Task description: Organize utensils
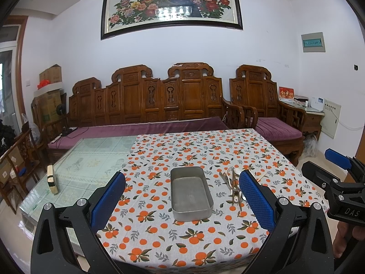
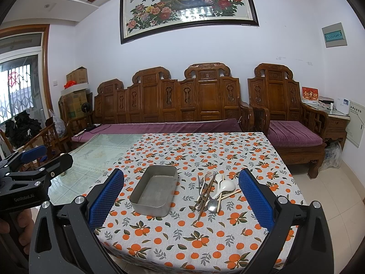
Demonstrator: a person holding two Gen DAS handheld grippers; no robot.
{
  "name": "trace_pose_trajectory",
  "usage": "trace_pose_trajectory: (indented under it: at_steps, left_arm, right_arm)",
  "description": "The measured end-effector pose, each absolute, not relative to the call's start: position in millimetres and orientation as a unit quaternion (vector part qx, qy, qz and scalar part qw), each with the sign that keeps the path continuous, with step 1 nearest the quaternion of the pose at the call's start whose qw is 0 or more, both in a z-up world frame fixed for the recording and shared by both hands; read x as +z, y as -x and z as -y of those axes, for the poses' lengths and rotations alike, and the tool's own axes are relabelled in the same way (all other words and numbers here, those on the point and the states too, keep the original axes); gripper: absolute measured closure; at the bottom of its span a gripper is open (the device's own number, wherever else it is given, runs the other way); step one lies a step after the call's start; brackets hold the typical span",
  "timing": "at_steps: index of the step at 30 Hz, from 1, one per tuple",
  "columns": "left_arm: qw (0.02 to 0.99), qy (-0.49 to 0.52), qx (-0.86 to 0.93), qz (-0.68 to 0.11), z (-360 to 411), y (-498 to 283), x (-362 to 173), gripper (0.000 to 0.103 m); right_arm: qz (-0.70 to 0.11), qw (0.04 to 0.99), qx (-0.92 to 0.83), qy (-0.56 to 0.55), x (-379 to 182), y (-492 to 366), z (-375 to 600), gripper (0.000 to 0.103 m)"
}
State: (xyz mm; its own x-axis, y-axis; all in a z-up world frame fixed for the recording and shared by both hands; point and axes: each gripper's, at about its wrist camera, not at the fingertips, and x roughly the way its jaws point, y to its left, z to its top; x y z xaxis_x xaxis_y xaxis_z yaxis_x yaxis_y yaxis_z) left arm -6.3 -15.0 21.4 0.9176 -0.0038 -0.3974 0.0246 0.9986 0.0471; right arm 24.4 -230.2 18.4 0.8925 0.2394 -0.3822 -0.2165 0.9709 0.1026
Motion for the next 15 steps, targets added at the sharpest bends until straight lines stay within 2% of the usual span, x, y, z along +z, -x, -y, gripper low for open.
trace_pose_trajectory:
  at_steps: [15]
  left_arm:
    - [0.974, -0.024, -0.011, -0.223, 14.5, -6.1, 8.3, 0.006]
  right_arm:
    - [-0.212, 0.97, 0.113, -0.03, 6.5, -29.7, 229.1, 0.003]
